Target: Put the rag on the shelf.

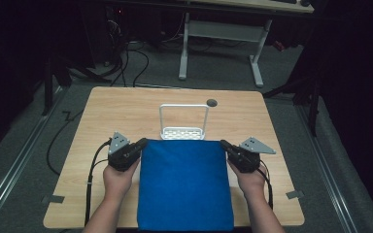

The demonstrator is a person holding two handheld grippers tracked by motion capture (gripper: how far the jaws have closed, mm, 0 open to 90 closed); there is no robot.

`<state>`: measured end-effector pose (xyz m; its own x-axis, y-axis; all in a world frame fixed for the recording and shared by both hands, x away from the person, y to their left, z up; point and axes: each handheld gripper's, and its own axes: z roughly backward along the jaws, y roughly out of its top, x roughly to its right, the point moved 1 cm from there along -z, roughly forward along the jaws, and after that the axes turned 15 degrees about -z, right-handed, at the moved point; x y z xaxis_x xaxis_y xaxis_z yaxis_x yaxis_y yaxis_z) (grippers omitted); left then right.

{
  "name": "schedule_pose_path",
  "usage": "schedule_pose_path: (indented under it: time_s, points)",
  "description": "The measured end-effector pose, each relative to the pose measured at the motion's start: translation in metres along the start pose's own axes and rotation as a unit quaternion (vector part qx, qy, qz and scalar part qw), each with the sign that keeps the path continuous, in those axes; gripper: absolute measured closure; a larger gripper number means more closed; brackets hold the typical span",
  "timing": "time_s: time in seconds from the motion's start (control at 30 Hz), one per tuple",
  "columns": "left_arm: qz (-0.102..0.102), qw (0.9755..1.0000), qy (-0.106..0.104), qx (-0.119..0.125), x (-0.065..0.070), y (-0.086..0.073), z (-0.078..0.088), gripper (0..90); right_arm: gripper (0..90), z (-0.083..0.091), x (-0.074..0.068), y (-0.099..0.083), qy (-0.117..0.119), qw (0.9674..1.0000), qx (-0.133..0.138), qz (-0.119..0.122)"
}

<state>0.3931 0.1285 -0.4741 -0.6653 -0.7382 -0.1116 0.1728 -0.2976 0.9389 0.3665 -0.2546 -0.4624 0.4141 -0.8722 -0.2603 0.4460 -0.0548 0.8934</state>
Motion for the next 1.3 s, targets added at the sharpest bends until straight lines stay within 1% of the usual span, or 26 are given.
schedule_pose_path:
  time_s: [0.13,0.17,0.27,0.4,0.57,0.7,0.77,0.8,0.83,0.87,0.9,1.03,1.13,1.23,1.3]
  points:
    - [-0.013,0.9995,0.001,0.028,0.004,0.016,0.013,87.3,89.4,0.01,-0.008,0.008,0.006,0.9997,0.019,0.012]
    - [-0.016,0.9994,0.001,0.032,0.005,0.018,0.015,87.3,89.4,0.013,-0.01,0.01,0.009,0.9995,0.026,0.014]
    - [-0.028,0.9984,0.003,0.049,0.009,0.029,0.023,87.3,89.4,0.021,-0.016,0.016,0.015,0.9988,0.043,0.021]
    - [-0.036,0.997,0.004,0.069,0.012,0.039,0.033,87.3,89.4,0.031,-0.023,0.023,0.022,0.9975,0.062,0.027]
    - [-0.044,0.9944,0.01,0.096,0.014,0.052,0.048,87.4,89.4,0.043,-0.029,0.033,0.029,0.9955,0.084,0.033]
    - [-0.048,0.9916,0.015,0.119,0.015,0.061,0.06,87.5,89.5,0.056,-0.034,0.042,0.035,0.9926,0.11,0.037]
    - [-0.05,0.9905,0.017,0.127,0.015,0.065,0.066,87.5,89.4,0.063,-0.037,0.046,0.037,0.9909,0.123,0.041]
    - [-0.05,0.9905,0.017,0.127,0.015,0.065,0.066,87.5,89.4,0.063,-0.037,0.046,0.037,0.9909,0.123,0.041]
    - [-0.05,0.9905,0.017,0.127,0.015,0.065,0.066,87.5,89.4,0.066,-0.038,0.047,0.038,0.9901,0.128,0.041]
    - [-0.052,0.9891,0.02,0.136,0.015,0.069,0.071,87.6,89.5,0.072,-0.041,0.051,0.04,0.9885,0.141,0.039]
    - [-0.052,0.9886,0.021,0.14,0.015,0.07,0.073,87.6,89.5,0.072,-0.041,0.051,0.04,0.9885,0.141,0.039]
    - [-0.055,0.9866,0.023,0.152,0.017,0.075,0.08,87.6,89.4,0.082,-0.045,0.056,0.043,0.9852,0.159,0.046]
    - [-0.058,0.9853,0.023,0.159,0.019,0.077,0.083,87.6,89.4,0.086,-0.046,0.058,0.045,0.9839,0.167,0.046]
    - [-0.063,0.9846,0.024,0.161,0.02,0.079,0.085,87.6,89.4,0.089,-0.047,0.059,0.044,0.9834,0.17,0.048]
    - [-0.066,0.9849,0.027,0.158,0.019,0.08,0.083,87.7,89.5,0.089,-0.047,0.06,0.051,0.9829,0.172,0.041]
